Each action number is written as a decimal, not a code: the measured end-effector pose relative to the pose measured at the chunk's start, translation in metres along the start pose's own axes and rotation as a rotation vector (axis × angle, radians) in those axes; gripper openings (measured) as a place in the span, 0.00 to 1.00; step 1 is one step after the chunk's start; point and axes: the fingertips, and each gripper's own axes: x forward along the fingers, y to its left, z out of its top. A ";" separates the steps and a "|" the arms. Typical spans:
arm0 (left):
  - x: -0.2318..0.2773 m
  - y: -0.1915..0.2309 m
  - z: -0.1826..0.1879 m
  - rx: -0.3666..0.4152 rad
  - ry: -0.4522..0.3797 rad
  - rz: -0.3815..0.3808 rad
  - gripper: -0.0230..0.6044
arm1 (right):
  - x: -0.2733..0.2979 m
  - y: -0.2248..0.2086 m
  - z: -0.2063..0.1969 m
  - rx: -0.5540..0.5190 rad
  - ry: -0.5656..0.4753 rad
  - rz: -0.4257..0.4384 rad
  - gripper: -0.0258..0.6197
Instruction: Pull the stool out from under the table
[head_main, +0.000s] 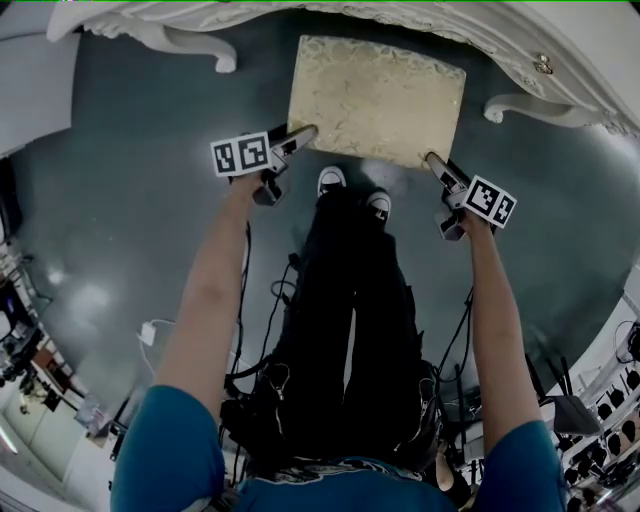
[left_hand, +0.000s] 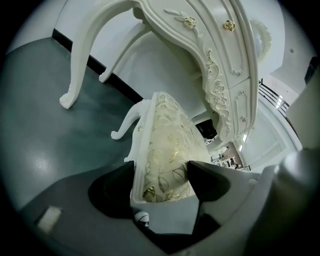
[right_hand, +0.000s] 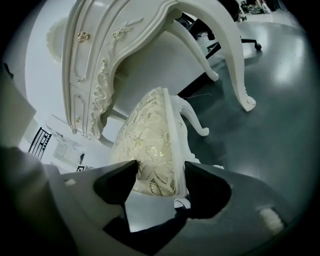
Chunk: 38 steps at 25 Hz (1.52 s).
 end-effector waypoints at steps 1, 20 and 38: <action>-0.005 0.000 -0.007 -0.001 0.009 0.005 0.61 | -0.003 0.000 -0.006 0.001 0.012 -0.003 0.52; -0.074 0.007 -0.174 -0.109 0.176 0.048 0.61 | -0.070 -0.021 -0.149 -0.010 0.260 -0.100 0.51; -0.084 -0.023 -0.147 0.138 0.153 0.296 0.59 | -0.074 0.003 -0.140 -0.185 0.294 -0.216 0.42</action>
